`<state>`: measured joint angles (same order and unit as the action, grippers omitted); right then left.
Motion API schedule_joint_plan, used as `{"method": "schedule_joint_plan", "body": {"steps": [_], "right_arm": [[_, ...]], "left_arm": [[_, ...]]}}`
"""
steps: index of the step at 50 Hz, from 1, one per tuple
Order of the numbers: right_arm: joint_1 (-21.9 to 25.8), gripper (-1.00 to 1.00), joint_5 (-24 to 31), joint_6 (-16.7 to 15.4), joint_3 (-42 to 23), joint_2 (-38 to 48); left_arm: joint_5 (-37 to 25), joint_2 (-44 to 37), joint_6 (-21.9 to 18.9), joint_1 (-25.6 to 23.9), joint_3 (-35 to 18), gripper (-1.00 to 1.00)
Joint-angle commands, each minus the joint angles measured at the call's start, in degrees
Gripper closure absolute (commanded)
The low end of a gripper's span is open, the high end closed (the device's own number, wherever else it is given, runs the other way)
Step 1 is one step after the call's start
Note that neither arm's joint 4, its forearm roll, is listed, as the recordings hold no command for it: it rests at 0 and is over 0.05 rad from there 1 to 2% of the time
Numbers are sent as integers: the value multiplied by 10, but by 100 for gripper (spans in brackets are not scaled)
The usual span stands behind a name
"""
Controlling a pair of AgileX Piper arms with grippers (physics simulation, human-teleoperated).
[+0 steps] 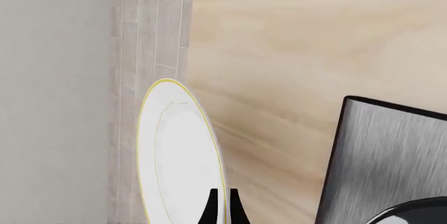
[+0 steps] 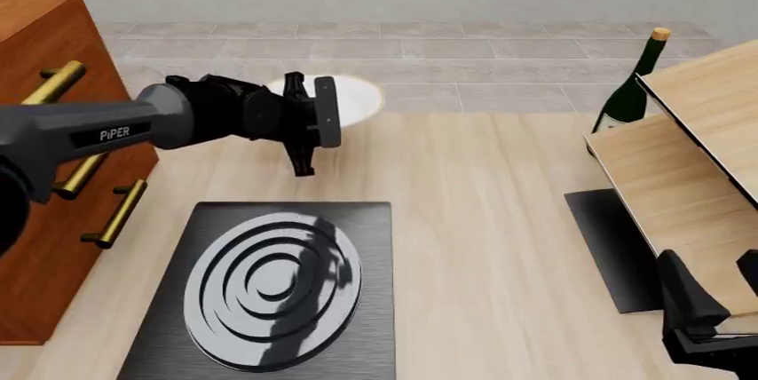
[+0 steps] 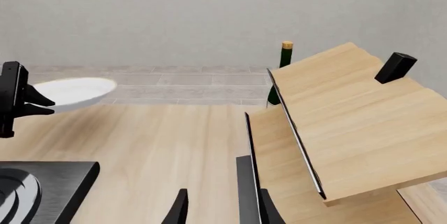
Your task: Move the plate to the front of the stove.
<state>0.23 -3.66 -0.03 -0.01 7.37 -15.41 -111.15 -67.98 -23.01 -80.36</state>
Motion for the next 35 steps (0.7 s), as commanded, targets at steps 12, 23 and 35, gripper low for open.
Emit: {"method": "schedule_joint_plan", "body": {"steps": [12,23,35], "right_arm": [[0,-100,-1,0,0,1],[0,-100,-1,0,0,2],[0,-100,-2,0,0,3]], "left_arm": [[16,-25,0,9,-4,100],[20,-34,4,11,-3,100],[24,-49,0,18,-8,100]]}}
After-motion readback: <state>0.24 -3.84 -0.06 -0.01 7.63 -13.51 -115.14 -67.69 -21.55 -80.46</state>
